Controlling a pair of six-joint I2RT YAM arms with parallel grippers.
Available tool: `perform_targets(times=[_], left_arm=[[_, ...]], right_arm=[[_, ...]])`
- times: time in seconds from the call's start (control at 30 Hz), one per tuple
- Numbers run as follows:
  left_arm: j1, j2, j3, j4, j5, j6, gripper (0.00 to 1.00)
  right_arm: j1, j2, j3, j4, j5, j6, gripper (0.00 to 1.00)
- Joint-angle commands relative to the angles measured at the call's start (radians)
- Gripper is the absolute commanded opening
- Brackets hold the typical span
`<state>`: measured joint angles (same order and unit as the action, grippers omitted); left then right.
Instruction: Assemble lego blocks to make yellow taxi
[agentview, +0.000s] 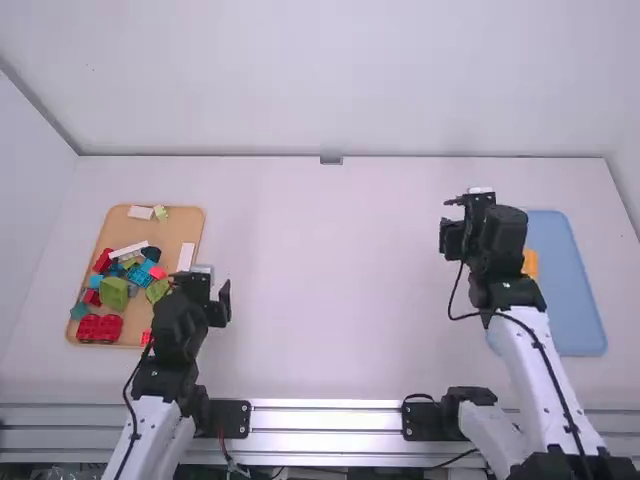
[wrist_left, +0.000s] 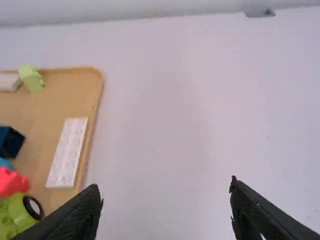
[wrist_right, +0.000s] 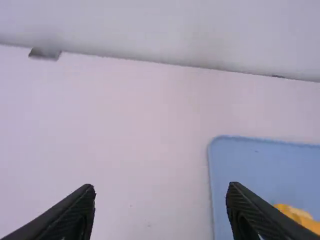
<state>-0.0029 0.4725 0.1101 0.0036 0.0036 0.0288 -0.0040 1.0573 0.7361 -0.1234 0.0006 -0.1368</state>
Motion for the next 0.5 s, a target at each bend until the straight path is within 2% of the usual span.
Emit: perform_targets(times=[0.0,0.13,0.47], left_arm=[[0.003,-0.062,-0.058,-0.004,-0.004,-0.029,0.61],[0.003,-0.152,-0.11,-0.004,-0.004,-0.029,0.52],[0.003,-0.367,-0.11,-0.004,-0.004,-0.029,0.3]], right_arm=[[0.004,-0.065,-0.056,0.037,-0.001,0.096,0.65],[0.004,-0.149,-0.14,0.121,-0.001,0.137,0.57],[0.004,-0.385,-0.376,0.123,-0.001,0.137,0.33]])
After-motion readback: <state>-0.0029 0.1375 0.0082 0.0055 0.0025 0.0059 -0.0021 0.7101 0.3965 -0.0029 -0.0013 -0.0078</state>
